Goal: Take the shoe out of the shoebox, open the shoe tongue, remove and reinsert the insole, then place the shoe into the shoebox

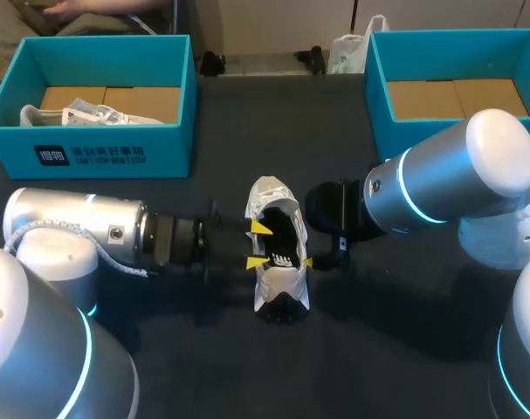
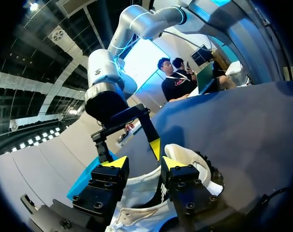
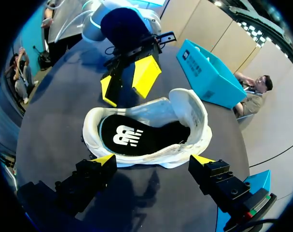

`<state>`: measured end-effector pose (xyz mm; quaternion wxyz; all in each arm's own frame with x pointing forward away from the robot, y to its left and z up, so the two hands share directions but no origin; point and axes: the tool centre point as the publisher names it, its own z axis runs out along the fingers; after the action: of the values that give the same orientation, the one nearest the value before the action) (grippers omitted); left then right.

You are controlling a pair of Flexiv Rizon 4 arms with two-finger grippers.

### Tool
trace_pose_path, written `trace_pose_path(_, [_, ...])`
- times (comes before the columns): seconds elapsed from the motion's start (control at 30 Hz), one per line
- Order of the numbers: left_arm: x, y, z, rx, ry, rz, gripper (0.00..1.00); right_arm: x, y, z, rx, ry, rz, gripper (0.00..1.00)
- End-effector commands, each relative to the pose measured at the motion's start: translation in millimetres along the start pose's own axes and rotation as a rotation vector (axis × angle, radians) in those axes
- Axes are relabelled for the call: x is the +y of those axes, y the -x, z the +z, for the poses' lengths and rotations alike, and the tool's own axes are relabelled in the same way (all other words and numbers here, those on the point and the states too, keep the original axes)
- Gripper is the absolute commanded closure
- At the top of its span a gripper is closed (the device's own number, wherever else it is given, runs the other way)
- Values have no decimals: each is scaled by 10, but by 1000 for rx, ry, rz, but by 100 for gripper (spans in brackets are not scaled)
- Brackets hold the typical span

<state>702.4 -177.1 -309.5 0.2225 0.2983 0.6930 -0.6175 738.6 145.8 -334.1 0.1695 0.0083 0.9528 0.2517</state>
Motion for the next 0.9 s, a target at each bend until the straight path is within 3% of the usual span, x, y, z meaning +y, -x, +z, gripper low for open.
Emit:
trace_pose_path(0.03, [-50,56,-116,25,9,4,56,0,-13,7,-2,0,1,0])
trace_pose_path(0.3, [-149,186,-226,179,-3,39,48,0,-13,7,-2,0,1,0])
trace_pose_path(0.4, [-186,253,-274,244,-7,50,49,0,-13,7,-2,0,1,0])
trace_pose_path(0.47, [-213,309,-303,293,-18,50,42,0,-13,7,-2,0,1,0])
trace_pose_path(0.87, [-327,571,-446,660,-19,116,45,0,-13,7,-2,0,1,0])
trace_pose_path(0.9, [-344,596,-454,702,-18,118,42,0,-13,7,-2,0,1,0])
